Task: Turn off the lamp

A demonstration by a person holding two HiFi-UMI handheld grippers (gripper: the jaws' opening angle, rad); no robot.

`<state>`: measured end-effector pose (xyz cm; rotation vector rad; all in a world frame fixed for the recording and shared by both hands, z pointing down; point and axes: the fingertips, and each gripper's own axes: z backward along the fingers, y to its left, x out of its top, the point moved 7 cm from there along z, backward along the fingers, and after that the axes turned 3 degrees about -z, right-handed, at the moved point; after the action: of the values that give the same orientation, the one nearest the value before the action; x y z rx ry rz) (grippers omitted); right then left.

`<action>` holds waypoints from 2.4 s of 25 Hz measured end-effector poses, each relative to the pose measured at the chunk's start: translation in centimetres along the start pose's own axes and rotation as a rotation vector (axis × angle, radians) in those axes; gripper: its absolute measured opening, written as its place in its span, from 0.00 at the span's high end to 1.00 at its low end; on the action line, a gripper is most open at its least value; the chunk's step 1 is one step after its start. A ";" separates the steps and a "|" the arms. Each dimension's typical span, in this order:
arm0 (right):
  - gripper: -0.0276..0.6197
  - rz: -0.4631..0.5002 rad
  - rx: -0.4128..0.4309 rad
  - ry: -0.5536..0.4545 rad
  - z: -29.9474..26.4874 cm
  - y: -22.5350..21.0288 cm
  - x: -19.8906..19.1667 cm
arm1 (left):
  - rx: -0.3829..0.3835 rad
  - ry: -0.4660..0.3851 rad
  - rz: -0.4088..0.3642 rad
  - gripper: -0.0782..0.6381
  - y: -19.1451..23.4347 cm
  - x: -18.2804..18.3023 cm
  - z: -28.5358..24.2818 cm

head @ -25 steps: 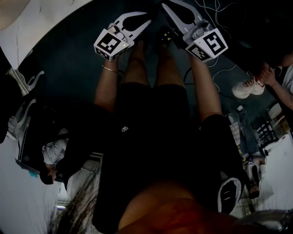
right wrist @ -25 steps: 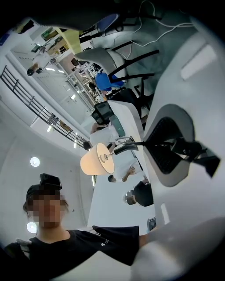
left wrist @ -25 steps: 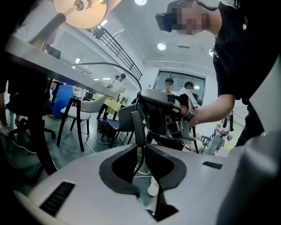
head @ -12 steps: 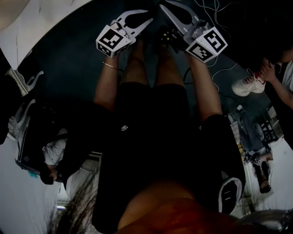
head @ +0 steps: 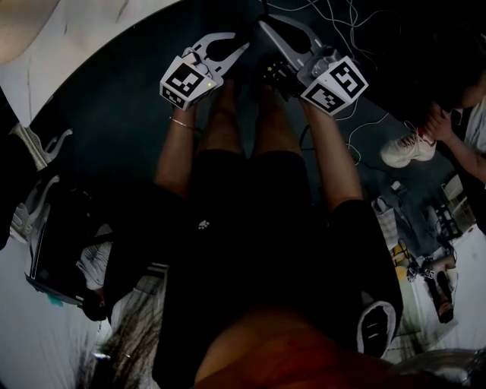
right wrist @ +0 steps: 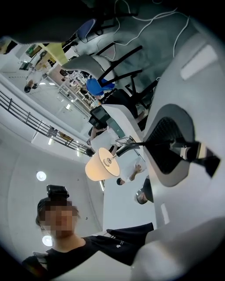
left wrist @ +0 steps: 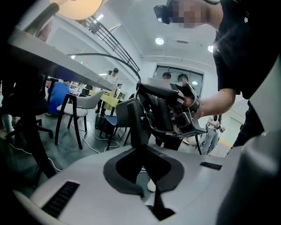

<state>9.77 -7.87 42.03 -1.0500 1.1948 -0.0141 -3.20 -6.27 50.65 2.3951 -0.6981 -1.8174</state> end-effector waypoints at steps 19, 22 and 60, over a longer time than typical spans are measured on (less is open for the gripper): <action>0.84 0.057 0.057 0.076 0.5 -0.5 -2.6 | -0.010 -0.040 0.012 0.88 -0.3 1.5 0.6; 0.77 0.061 0.093 0.109 -0.1 -0.4 -3.3 | -0.010 -0.047 0.021 0.88 0.0 1.5 0.7; 0.83 -0.005 0.078 0.210 -0.3 -1.7 -5.8 | -0.038 0.010 0.059 0.88 0.0 -0.2 -0.6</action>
<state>7.95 -6.02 47.50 -1.0006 1.3701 -0.1781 -2.66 -6.30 51.05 2.3323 -0.7192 -1.7789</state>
